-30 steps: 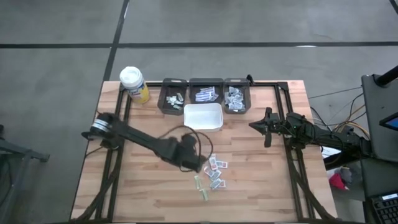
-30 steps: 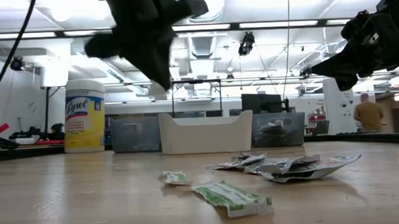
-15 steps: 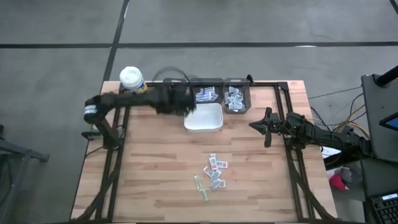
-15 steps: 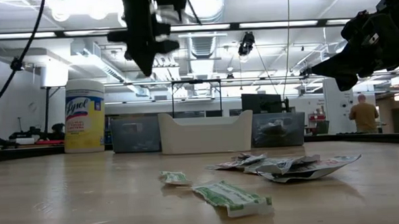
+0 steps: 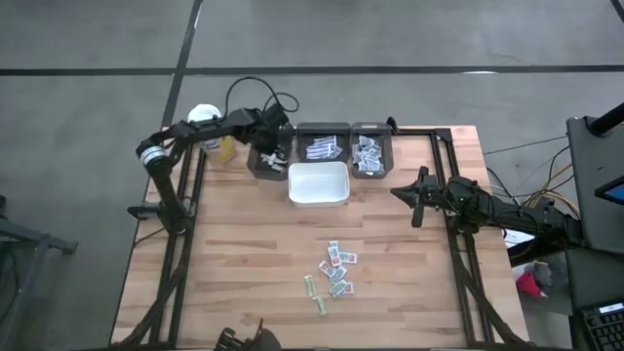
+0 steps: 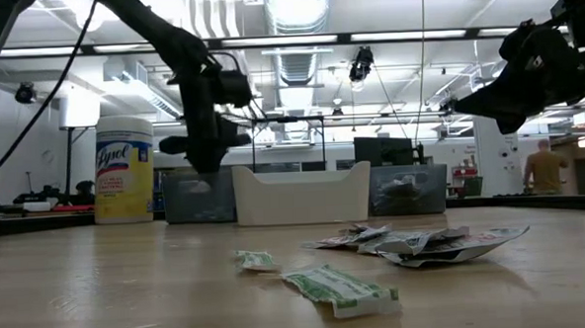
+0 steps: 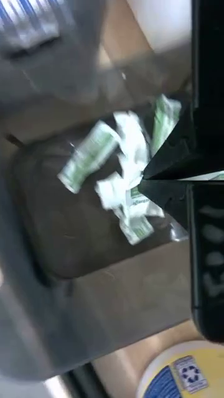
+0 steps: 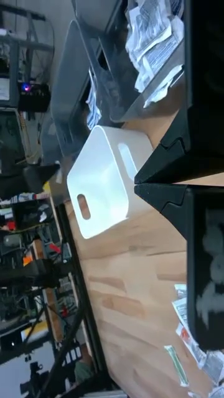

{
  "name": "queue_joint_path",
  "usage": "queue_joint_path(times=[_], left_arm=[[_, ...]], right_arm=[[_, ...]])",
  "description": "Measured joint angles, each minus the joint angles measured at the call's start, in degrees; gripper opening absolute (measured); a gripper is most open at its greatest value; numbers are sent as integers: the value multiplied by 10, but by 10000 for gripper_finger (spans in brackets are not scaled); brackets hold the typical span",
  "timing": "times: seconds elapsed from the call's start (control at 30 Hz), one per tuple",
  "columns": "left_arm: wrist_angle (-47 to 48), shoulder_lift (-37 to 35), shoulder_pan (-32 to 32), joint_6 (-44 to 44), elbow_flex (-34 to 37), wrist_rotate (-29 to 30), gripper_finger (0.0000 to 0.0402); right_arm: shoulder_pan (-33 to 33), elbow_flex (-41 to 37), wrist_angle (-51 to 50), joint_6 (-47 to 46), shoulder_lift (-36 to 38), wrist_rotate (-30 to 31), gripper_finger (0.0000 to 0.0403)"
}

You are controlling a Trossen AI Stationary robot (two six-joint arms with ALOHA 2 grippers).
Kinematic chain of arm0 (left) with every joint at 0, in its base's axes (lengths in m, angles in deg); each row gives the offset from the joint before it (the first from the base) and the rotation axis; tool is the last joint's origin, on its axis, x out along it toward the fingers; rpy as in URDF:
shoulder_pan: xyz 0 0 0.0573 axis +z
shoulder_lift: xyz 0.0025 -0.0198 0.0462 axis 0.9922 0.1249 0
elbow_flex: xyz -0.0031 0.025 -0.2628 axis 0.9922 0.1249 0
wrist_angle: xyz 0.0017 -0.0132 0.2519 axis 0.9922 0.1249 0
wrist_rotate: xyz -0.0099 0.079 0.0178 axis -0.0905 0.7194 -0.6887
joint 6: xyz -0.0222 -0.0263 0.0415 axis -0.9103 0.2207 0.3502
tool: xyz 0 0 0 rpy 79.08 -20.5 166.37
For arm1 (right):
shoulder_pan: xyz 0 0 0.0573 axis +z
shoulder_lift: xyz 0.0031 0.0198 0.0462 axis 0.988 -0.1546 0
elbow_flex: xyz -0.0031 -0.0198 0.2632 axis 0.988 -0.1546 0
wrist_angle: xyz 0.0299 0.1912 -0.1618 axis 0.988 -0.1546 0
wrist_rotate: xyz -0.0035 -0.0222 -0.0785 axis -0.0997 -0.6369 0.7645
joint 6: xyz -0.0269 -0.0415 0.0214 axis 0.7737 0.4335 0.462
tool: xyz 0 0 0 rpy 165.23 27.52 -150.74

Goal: Pick & Place First Aid Supplies
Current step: Put the green bandage pack into the left black bin

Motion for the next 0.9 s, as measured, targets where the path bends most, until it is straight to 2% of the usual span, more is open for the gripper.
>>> queue_joint_path(times=[0.27, 0.4, 0.53, 0.73, 0.9], left_arm=[[-14, 5, -3, 9, 25, -3, 55], [-14, 1, -3, 10, 12, -31, 84], [-13, -17, -27, 7, -11, -52, 90], [-12, -46, -151, -9, -43, -44, 85], [-12, -48, -297, -66, -61, 21, 85]], right_arm=[[0, 0, 0, 0, 0, 72, 8], [0, 0, 0, 0, 0, 75, 8], [0, 0, 0, 0, 0, 75, 8], [0, 0, 1, 0, 0, 76, 8], [0, 0, 1, 0, 0, 76, 8]])
